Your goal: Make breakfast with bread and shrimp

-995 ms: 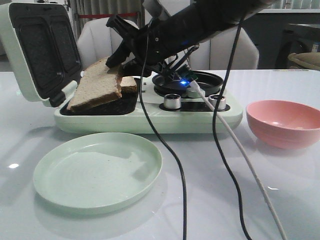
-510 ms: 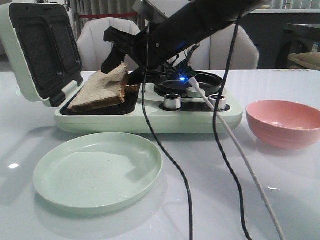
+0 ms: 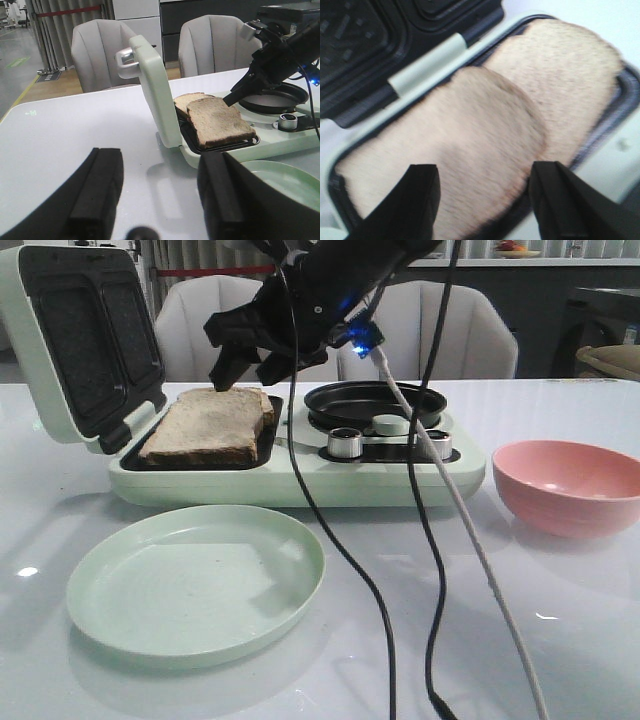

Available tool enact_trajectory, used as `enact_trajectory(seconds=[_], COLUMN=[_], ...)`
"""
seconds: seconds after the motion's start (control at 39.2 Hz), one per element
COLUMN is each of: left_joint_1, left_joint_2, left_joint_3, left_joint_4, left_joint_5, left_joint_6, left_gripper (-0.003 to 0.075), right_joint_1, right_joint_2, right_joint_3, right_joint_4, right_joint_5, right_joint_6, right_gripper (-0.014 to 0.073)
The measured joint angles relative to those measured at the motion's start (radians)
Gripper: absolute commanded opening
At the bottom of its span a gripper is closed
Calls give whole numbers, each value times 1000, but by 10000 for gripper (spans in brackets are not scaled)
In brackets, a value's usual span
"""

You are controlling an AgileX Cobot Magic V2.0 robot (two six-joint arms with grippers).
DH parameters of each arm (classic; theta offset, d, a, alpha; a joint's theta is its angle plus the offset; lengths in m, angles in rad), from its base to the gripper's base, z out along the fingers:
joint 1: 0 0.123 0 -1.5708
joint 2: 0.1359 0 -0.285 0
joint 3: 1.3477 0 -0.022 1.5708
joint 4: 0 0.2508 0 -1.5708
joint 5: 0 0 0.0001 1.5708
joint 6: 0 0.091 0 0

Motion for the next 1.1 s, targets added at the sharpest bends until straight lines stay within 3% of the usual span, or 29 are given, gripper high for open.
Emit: enact_trajectory(seconds=[0.2, 0.33, 0.59, 0.89, 1.1], left_joint_1=[0, 0, 0, 0, 0], left_joint_2=[0, 0, 0, 0, 0], left_joint_3=[0, 0, 0, 0, 0], left_joint_4=[0, 0, 0, 0, 0], left_joint_5=[0, 0, 0, 0, 0], left_joint_6=[0, 0, 0, 0, 0], left_gripper=[403, 403, 403, 403, 403], right_joint_1=[0, -2, -83, -217, -274], right_joint_2=[-47, -92, -222, -394, -583], right_joint_3=[-15, -15, -15, 15, 219], right_joint_4=[-310, -423, -416, -406, -406], right_joint_5=[19, 43, 89, 224, 175], right_joint_6=[155, 267, 465, 493, 494], right_gripper=[496, 496, 496, 496, 496])
